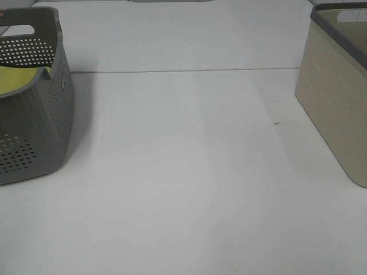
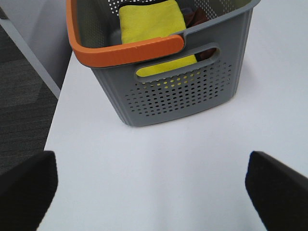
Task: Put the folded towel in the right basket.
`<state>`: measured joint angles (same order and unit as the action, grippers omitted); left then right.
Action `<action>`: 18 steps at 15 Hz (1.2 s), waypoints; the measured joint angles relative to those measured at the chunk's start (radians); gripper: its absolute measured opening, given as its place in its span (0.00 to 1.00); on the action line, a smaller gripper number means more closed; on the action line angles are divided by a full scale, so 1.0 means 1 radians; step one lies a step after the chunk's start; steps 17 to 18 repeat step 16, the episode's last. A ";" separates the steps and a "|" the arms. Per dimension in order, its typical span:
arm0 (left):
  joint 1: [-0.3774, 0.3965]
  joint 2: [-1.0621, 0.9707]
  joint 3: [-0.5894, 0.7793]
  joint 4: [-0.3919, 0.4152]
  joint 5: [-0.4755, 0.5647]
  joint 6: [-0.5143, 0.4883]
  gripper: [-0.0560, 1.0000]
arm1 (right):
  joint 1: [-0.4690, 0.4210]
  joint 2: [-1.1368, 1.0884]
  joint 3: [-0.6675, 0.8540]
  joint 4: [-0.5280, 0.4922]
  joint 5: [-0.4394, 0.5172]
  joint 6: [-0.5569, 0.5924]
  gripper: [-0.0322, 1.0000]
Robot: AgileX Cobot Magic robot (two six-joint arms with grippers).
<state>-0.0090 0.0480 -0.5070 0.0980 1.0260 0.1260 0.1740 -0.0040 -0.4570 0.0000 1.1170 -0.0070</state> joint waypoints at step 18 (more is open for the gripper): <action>0.000 0.000 0.000 0.000 0.000 0.000 0.99 | -0.131 0.000 0.000 0.000 -0.008 0.000 0.66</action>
